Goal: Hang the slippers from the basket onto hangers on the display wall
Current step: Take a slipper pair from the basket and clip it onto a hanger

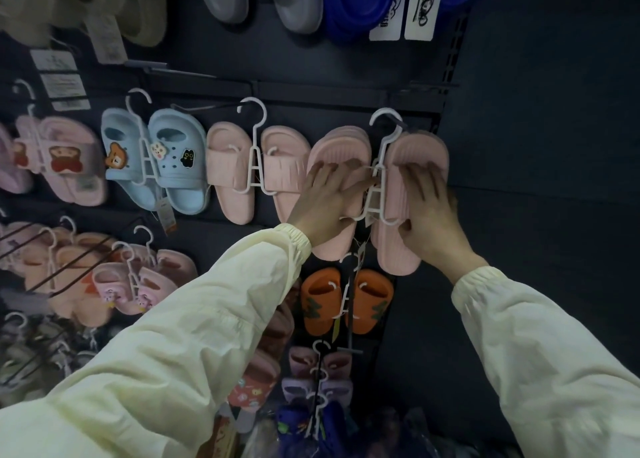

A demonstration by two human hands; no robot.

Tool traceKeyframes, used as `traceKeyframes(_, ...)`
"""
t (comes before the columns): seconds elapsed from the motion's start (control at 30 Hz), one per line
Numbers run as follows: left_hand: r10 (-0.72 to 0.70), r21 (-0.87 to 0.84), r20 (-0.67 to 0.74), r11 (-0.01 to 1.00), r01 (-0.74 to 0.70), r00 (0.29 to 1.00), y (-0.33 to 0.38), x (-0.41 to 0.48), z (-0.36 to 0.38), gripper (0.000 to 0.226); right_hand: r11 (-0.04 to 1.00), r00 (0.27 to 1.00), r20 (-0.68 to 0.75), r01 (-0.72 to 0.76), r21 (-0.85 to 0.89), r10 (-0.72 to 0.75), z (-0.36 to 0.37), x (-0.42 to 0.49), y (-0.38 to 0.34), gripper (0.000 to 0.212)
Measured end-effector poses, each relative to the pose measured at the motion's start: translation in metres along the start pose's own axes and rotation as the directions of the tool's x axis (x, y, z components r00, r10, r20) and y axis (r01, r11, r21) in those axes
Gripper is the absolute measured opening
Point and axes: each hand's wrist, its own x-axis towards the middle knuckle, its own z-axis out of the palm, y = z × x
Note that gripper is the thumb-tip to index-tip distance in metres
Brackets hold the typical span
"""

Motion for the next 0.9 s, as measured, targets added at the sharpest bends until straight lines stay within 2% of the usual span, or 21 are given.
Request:
traceKeyframes(0.13,0.007,-0.058,-0.026,0.998,-0.008,1.000,-0.003,-0.001,-0.005,0.094,1.000,1.000,-0.019,0.004,0.010,-0.004,0.001,0.001,0.000,0.094)
traceKeyframes(0.3,0.009,-0.072,-0.001,0.997,-0.009,1.000,-0.003,-0.001,-0.007,0.093,1.000,0.998,-0.058,0.014,0.007,-0.014,0.004,-0.002,-0.001,0.092)
traceKeyframes(0.5,0.013,-0.098,0.001,0.995,-0.013,1.000,-0.007,-0.001,-0.010,0.087,0.999,0.999,0.043,-0.031,0.037,0.030,0.005,0.000,-0.005,0.105)
traceKeyframes(0.7,0.063,-0.088,0.012,0.994,-0.062,0.998,-0.011,0.000,-0.014,0.088,0.998,0.998,-0.011,-0.058,-0.002,0.058,0.006,0.002,-0.012,0.094)
traceKeyframes(0.9,0.052,-0.094,0.068,0.995,-0.046,0.996,-0.018,0.004,-0.021,0.084,0.999,0.999,0.000,-0.050,-0.012,0.050,0.011,0.002,-0.013,0.095)
